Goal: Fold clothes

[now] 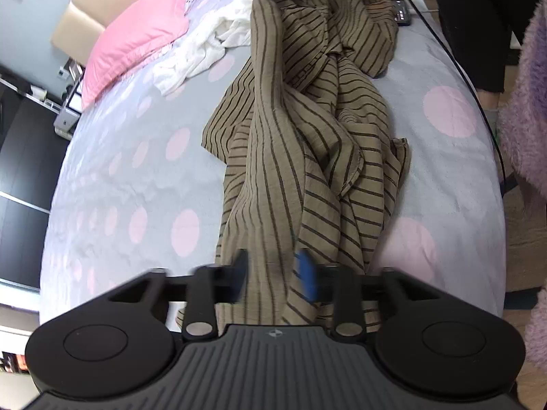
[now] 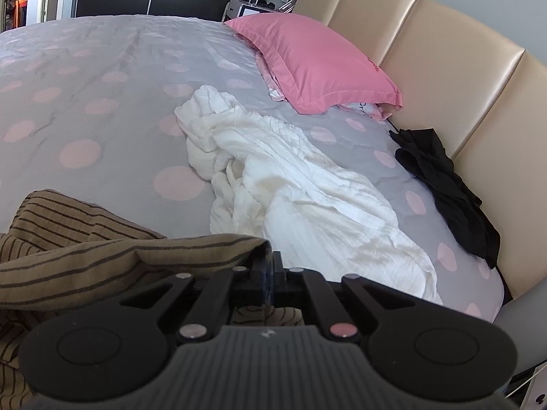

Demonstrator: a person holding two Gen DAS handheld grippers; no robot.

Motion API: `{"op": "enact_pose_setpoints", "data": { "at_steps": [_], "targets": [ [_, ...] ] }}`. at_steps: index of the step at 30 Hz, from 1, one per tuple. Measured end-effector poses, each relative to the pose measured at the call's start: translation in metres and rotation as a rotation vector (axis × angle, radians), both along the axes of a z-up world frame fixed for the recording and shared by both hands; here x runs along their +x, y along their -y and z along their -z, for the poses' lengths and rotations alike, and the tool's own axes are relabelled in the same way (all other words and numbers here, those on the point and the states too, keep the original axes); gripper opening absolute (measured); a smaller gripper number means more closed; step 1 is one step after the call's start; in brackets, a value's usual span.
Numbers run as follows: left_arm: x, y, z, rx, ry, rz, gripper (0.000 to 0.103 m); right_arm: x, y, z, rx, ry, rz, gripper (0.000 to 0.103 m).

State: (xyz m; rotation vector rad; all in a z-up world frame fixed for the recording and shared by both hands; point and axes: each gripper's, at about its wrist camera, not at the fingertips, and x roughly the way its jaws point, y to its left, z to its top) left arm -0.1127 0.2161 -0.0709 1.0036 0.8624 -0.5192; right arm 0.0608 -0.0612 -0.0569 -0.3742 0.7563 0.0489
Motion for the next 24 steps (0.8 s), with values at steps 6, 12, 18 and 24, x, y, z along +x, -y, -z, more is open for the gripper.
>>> {"op": "enact_pose_setpoints", "data": {
  "at_steps": [6,12,18,24],
  "targets": [
    [0.002,0.006,0.02,0.061,-0.018,0.028,0.044,0.001,0.0,0.001,0.0,-0.004,-0.003,0.002],
    [0.01,0.008,0.037,0.081,-0.037,0.039,0.028,0.002,0.001,0.002,0.0,-0.009,-0.001,0.003],
    [0.006,0.004,0.035,0.068,-0.043,0.029,0.008,0.004,0.002,0.003,0.01,-0.018,0.005,0.003],
    [0.0,-0.009,0.006,-0.031,0.005,-0.068,0.002,0.004,0.003,0.003,0.006,-0.014,0.004,0.003]
  ]
}}
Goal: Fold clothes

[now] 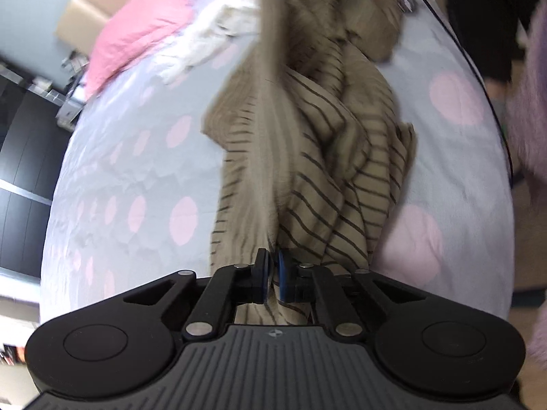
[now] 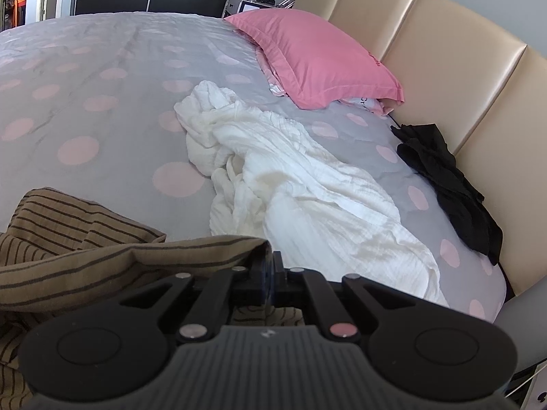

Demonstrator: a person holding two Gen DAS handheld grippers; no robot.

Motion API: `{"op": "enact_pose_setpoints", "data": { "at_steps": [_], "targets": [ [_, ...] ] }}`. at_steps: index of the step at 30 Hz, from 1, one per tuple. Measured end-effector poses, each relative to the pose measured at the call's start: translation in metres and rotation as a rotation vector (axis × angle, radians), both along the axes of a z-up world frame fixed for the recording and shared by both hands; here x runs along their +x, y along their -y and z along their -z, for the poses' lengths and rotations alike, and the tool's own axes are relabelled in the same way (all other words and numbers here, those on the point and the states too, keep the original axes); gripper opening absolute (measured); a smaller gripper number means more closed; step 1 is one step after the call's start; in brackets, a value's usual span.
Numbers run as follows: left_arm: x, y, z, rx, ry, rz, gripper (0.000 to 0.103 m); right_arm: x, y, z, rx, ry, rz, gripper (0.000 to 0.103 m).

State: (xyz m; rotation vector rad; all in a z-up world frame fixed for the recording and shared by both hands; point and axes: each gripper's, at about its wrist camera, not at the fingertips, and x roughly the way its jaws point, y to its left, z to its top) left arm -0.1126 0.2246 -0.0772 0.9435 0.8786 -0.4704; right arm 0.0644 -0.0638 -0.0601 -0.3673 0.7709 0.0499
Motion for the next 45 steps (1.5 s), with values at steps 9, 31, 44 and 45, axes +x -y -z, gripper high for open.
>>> {"op": "enact_pose_setpoints", "data": {
  "at_steps": [9,31,44,45],
  "targets": [
    [-0.002,-0.045,-0.084,-0.262,0.18,-0.324,0.0,-0.009,-0.003,-0.015,0.048,0.061,-0.041,0.002],
    [-0.067,-0.083,-0.304,-0.472,0.935,-0.623,0.0,-0.103,-0.02,-0.291,0.243,0.756,-0.243,0.001],
    [-0.187,-0.013,-0.427,-0.562,1.383,-0.428,0.0,-0.243,0.038,-0.376,0.375,1.186,-0.132,0.001],
    [-0.193,-0.008,-0.429,-0.568,1.392,-0.415,0.0,-0.253,0.041,-0.378,0.369,1.214,-0.12,0.001]
  ]
}}
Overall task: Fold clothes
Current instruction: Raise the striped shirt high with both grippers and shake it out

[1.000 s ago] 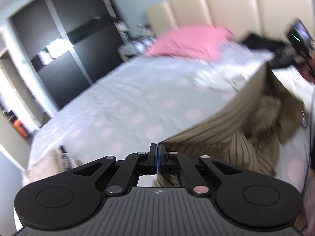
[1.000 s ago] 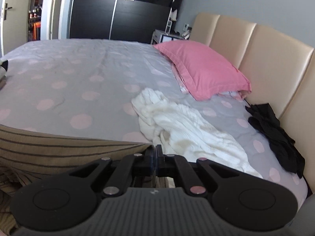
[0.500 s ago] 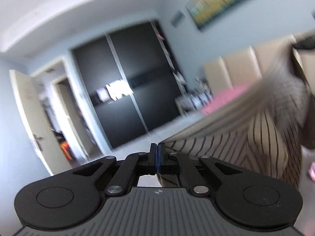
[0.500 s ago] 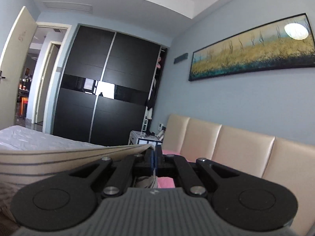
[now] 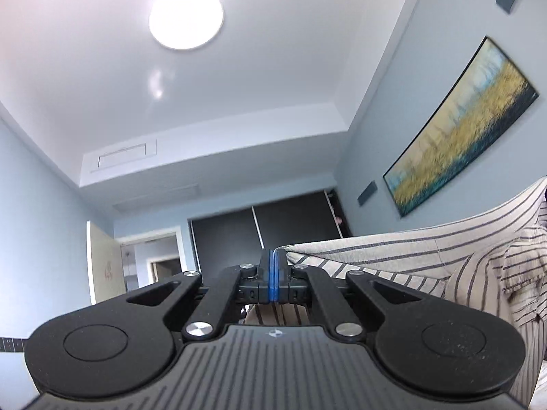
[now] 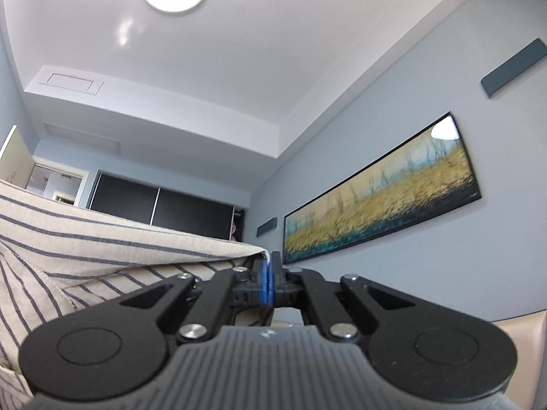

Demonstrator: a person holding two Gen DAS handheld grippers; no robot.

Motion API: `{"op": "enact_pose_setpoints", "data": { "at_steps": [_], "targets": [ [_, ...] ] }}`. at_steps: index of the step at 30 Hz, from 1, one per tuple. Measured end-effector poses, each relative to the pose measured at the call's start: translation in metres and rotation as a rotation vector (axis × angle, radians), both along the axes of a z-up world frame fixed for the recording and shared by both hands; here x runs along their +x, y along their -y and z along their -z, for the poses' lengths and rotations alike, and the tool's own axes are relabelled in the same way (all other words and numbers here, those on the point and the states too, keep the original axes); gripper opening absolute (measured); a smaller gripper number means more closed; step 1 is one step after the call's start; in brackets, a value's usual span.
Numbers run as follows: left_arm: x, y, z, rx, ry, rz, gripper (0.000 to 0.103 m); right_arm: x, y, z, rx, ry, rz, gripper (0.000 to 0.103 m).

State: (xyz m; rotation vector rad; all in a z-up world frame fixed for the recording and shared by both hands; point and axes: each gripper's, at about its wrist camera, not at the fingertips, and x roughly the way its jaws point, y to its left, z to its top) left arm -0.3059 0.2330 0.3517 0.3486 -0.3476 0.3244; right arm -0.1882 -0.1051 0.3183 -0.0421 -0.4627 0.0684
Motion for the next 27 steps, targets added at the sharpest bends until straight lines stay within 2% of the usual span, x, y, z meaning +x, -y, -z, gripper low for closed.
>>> {"op": "enact_pose_setpoints", "data": {
  "at_steps": [3,6,8,11,13,15,17,20,23,27],
  "targets": [
    [-0.007,0.01,-0.004,0.006,0.006,0.024,0.0,-0.02,0.012,-0.006,0.031,0.062,0.045,0.001],
    [-0.016,0.014,-0.009,-0.002,0.019,0.039,0.0,-0.033,0.024,-0.015,0.076,0.083,0.055,0.001],
    [-0.024,0.013,-0.013,0.002,0.068,-0.002,0.0,-0.04,0.029,-0.019,0.102,0.097,0.075,0.001],
    [-0.031,-0.004,-0.023,-0.066,0.065,0.032,0.0,-0.031,0.033,-0.023,0.109,0.044,0.053,0.001],
    [-0.018,-0.016,-0.018,-0.09,-0.018,0.044,0.0,-0.017,0.03,-0.018,0.093,-0.038,0.005,0.002],
    [0.005,-0.022,0.0,-0.089,-0.126,0.056,0.0,0.0,0.02,-0.005,0.055,-0.123,-0.03,0.002],
    [0.03,-0.025,0.028,-0.101,-0.23,0.07,0.0,0.02,-0.001,0.018,-0.024,-0.198,-0.028,0.001],
    [0.072,-0.025,0.08,-0.122,-0.406,0.105,0.0,0.054,-0.031,0.065,-0.162,-0.309,0.016,0.001],
    [0.111,-0.024,0.139,-0.15,-0.578,0.14,0.0,0.092,-0.047,0.111,-0.25,-0.418,0.053,0.001],
    [0.149,-0.022,0.208,-0.206,-0.746,0.184,0.0,0.14,-0.053,0.162,-0.304,-0.526,0.101,0.001]
  ]
}}
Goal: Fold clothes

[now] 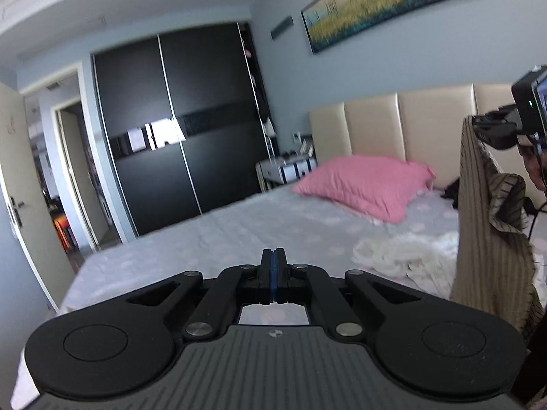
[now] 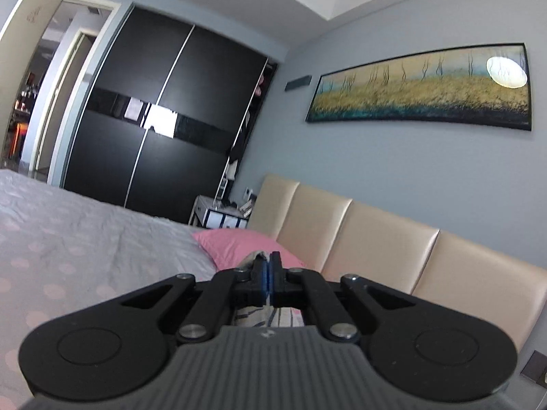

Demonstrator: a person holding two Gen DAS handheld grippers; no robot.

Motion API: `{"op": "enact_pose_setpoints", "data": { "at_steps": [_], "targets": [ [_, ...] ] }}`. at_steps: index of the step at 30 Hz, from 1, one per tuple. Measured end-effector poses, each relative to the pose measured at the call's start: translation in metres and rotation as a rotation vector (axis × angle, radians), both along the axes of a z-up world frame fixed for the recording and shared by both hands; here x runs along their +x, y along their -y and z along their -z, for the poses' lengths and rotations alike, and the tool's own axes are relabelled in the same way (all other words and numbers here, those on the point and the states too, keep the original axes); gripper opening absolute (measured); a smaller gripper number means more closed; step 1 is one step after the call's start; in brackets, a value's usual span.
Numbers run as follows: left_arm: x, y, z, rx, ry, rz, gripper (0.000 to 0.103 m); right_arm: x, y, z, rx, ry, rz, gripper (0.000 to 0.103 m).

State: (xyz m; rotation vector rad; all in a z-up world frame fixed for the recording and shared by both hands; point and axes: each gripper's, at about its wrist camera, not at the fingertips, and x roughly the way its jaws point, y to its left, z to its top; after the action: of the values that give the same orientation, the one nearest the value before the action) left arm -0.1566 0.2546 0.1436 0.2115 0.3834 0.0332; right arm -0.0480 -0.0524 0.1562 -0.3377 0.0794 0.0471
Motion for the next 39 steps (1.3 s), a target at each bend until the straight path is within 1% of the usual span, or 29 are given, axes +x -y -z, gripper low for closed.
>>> {"op": "enact_pose_setpoints", "data": {
  "at_steps": [3,5,7,11,12,15,17,19,20,22,24,26,31,33,34,35,37,39],
  "targets": [
    [0.02,0.004,0.044,-0.051,-0.089,0.029,0.0,0.028,0.0,0.03,-0.006,-0.057,0.027,0.001],
    [0.03,0.01,0.064,-0.083,-0.134,0.057,0.0,0.044,-0.001,0.046,-0.01,-0.072,0.046,0.001],
    [0.034,0.018,0.083,-0.109,-0.177,0.089,0.0,0.063,0.0,0.057,-0.007,-0.077,0.066,0.001],
    [0.034,0.046,0.123,-0.171,-0.283,0.184,0.0,0.091,0.004,0.078,0.028,-0.093,0.087,0.001],
    [0.032,0.057,0.133,-0.169,-0.312,0.206,0.002,0.097,0.006,0.082,0.038,-0.097,0.091,0.001],
    [0.022,0.094,0.152,-0.109,-0.358,0.277,0.009,0.109,0.012,0.094,0.071,-0.108,0.101,0.001],
    [0.018,0.115,0.165,-0.076,-0.407,0.311,0.009,0.115,0.016,0.101,0.093,-0.114,0.108,0.001],
    [0.017,0.131,0.181,-0.063,-0.462,0.323,0.009,0.124,0.021,0.106,0.117,-0.124,0.113,0.001],
    [0.016,0.137,0.187,-0.056,-0.479,0.331,0.009,0.126,0.022,0.108,0.125,-0.139,0.109,0.002],
    [0.014,0.149,0.197,-0.013,-0.494,0.342,0.009,0.131,0.023,0.111,0.142,-0.172,0.095,0.002],
    [0.014,0.162,0.205,0.05,-0.505,0.334,0.012,0.133,0.024,0.113,0.154,-0.191,0.083,0.002],
    [0.02,0.169,0.215,0.089,-0.522,0.282,0.012,0.133,0.024,0.114,0.154,-0.196,0.075,0.002],
    [0.035,0.174,0.235,0.121,-0.589,0.228,0.014,0.128,0.026,0.114,0.167,-0.21,0.055,0.002],
    [0.036,0.175,0.243,0.172,-0.598,0.187,0.014,0.126,0.029,0.113,0.176,-0.213,0.054,0.002],
    [0.037,0.174,0.246,0.183,-0.608,0.171,0.015,0.125,0.03,0.112,0.182,-0.214,0.054,0.002],
    [0.038,0.173,0.248,0.18,-0.622,0.162,0.015,0.123,0.032,0.111,0.188,-0.216,0.054,0.002],
    [0.039,0.17,0.251,0.147,-0.643,0.169,0.015,0.122,0.033,0.111,0.192,-0.215,0.053,0.002],
    [0.041,0.168,0.258,0.163,-0.65,0.137,0.015,0.121,0.032,0.112,0.19,-0.216,0.052,0.002]
  ]
}}
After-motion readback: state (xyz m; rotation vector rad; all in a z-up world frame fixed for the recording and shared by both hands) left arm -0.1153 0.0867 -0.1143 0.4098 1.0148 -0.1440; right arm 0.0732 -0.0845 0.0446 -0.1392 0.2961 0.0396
